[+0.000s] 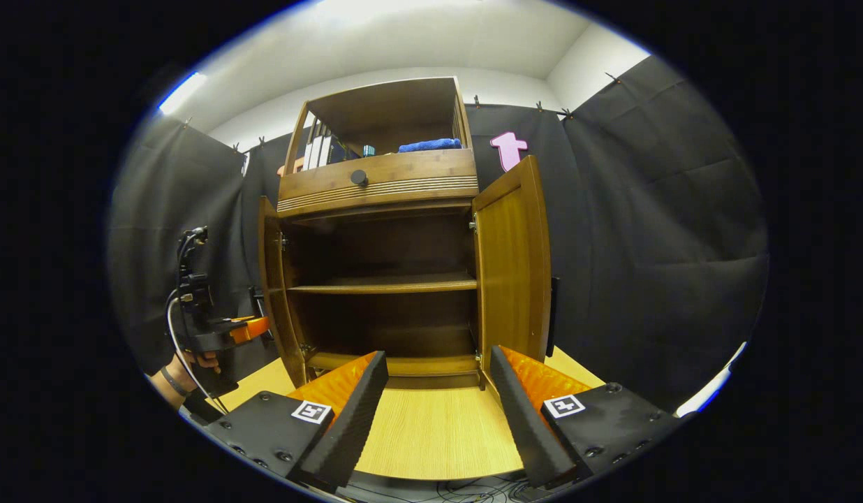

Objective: Open the right door of the double-door shoe cabinet with the right hand, and open the left door with the left hand.

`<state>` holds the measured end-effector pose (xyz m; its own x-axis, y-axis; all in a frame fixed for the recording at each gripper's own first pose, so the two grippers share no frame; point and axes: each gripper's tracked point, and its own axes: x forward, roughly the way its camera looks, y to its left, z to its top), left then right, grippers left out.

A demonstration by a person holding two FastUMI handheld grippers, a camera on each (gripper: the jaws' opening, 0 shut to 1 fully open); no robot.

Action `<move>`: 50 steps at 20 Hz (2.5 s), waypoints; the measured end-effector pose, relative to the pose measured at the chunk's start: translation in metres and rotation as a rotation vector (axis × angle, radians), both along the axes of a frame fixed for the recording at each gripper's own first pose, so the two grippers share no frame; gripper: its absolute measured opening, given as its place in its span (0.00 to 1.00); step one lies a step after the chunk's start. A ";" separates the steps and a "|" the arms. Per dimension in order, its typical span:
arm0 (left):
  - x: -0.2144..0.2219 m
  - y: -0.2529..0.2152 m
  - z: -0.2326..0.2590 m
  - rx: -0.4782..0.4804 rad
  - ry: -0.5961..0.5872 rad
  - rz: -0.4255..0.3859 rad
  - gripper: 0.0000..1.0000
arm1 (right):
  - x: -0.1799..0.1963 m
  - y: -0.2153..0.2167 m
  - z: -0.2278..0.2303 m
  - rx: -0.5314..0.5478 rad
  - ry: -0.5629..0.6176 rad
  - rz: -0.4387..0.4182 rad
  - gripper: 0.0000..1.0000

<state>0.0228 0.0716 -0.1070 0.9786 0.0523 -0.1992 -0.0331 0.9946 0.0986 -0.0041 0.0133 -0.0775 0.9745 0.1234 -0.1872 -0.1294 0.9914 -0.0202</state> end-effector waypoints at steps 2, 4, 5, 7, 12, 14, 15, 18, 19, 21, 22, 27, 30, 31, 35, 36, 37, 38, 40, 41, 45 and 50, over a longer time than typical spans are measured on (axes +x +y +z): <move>-0.004 0.008 0.003 0.003 -0.015 -0.026 0.15 | 0.002 0.002 0.000 0.004 -0.001 0.005 0.95; -0.008 0.016 0.005 -0.009 -0.022 -0.032 0.15 | 0.003 0.001 -0.002 0.009 0.000 0.005 0.89; -0.011 0.019 0.005 -0.007 -0.023 -0.038 0.15 | 0.004 0.000 -0.002 0.011 0.000 0.003 0.95; -0.011 0.027 0.010 0.013 -0.032 -0.068 0.17 | 0.004 0.000 -0.002 0.011 0.002 0.000 0.89; -0.018 0.047 0.016 -0.035 -0.036 -0.090 0.13 | 0.005 -0.005 -0.001 0.005 0.000 -0.002 0.89; -0.022 0.062 0.019 -0.021 -0.052 -0.068 0.12 | 0.006 -0.006 -0.001 0.015 0.001 -0.002 0.89; -0.023 0.073 0.023 -0.005 -0.070 -0.047 0.12 | 0.007 -0.006 -0.001 0.018 0.000 0.000 0.89; -0.025 0.108 0.031 -0.005 -0.093 0.030 0.08 | 0.007 -0.007 -0.004 0.011 0.000 0.002 0.89; -0.028 0.110 0.027 -0.038 -0.098 0.033 0.07 | 0.007 -0.008 -0.005 0.010 0.003 0.001 0.89; -0.028 0.111 0.026 -0.090 -0.105 0.016 0.00 | 0.006 -0.008 -0.005 0.018 0.005 0.003 0.89; -0.029 0.112 0.026 -0.093 -0.106 0.006 0.09 | 0.007 -0.007 -0.006 0.021 0.007 0.005 0.89; -0.050 0.109 0.021 -0.010 -0.052 -0.039 0.11 | 0.004 -0.007 -0.007 0.022 0.013 0.010 0.89; -0.075 0.108 0.024 0.027 -0.051 -0.009 0.10 | 0.009 -0.010 -0.006 0.027 0.005 -0.003 0.89; -0.082 0.109 0.029 0.029 -0.065 0.006 0.10 | 0.010 -0.010 -0.005 0.030 0.001 -0.005 0.89; -0.109 0.100 0.056 0.041 -0.117 0.062 0.10 | 0.017 -0.005 -0.002 0.032 -0.006 0.017 0.89; -0.111 0.092 0.059 0.036 -0.117 0.063 0.07 | 0.019 -0.002 -0.002 0.035 -0.007 0.024 0.89; -0.112 0.081 0.060 0.028 -0.111 0.054 0.10 | 0.020 0.000 -0.001 0.038 -0.010 0.028 0.89; -0.112 0.070 0.063 0.022 -0.113 0.045 0.07 | 0.021 0.002 0.000 0.040 -0.013 0.033 0.89; -0.110 0.044 0.070 0.028 -0.118 0.009 0.07 | 0.021 0.005 0.001 0.042 -0.018 0.040 0.89; -0.104 0.033 0.074 0.040 -0.120 -0.006 0.07 | 0.021 0.007 0.000 0.042 -0.018 0.042 0.89; -0.082 -0.013 0.071 0.031 -0.102 -0.052 0.07 | 0.017 0.005 0.000 0.026 -0.014 0.035 0.89; -0.062 -0.043 0.062 -0.007 -0.119 -0.037 0.10 | 0.008 -0.006 0.002 0.011 -0.021 -0.008 0.89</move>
